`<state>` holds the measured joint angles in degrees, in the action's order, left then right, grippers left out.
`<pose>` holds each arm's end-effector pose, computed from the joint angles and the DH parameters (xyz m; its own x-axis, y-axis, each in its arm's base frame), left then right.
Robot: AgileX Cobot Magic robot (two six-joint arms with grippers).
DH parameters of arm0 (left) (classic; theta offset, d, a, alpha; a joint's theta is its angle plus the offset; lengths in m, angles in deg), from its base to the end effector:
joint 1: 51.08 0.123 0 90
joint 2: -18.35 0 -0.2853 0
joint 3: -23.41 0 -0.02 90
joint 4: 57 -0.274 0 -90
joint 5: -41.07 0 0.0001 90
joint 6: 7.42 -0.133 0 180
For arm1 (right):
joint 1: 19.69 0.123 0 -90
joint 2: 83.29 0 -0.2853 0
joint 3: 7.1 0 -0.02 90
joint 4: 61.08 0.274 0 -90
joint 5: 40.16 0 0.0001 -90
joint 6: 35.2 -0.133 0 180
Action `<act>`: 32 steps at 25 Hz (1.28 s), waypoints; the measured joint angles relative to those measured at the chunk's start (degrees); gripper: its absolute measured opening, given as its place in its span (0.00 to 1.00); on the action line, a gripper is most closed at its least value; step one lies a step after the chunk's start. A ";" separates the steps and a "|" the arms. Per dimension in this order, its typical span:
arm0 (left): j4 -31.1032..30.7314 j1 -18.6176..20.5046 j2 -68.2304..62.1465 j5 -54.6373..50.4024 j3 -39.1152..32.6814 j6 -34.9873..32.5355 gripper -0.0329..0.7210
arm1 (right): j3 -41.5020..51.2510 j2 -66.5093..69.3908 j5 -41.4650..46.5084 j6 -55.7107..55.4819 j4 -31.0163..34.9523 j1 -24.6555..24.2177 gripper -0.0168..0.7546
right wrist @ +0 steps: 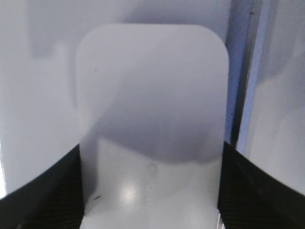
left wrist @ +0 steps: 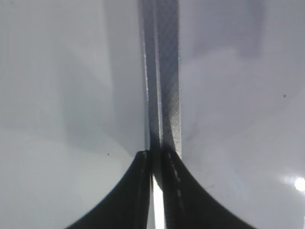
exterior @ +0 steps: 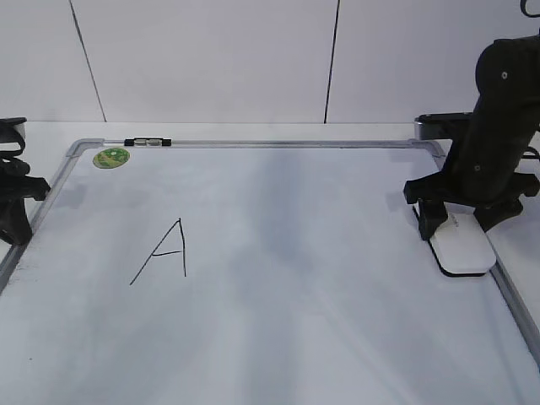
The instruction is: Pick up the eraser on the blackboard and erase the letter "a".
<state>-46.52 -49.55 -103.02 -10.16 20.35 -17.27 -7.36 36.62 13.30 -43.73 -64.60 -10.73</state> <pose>0.3971 -0.0083 0.0970 -0.9953 0.0294 -0.0917 0.0418 0.9898 -0.1363 0.4023 0.0568 0.1203 -0.9912 -0.0430 -0.1256 -0.0389 0.9986 -0.0351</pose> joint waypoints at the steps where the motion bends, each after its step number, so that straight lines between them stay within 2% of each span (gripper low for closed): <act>1: 0.00 0.00 0.00 0.00 0.00 0.00 0.11 | 0.00 0.00 0.00 0.00 -0.40 0.00 0.79; 13: 0.00 0.00 0.00 0.00 0.00 0.00 0.11 | 0.00 0.00 0.35 0.00 -2.39 0.00 0.78; 28: 0.00 0.00 0.00 -0.09 0.00 0.00 0.11 | 0.00 0.00 2.55 -0.02 -0.04 -0.12 0.80; 32: 0.00 0.00 0.00 -0.09 0.00 0.00 0.11 | -3.78 0.11 5.83 -0.02 0.09 -0.12 0.80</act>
<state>-46.52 -49.55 -103.02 -10.25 20.35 -17.27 -11.14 36.73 19.12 -43.75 -64.51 -10.86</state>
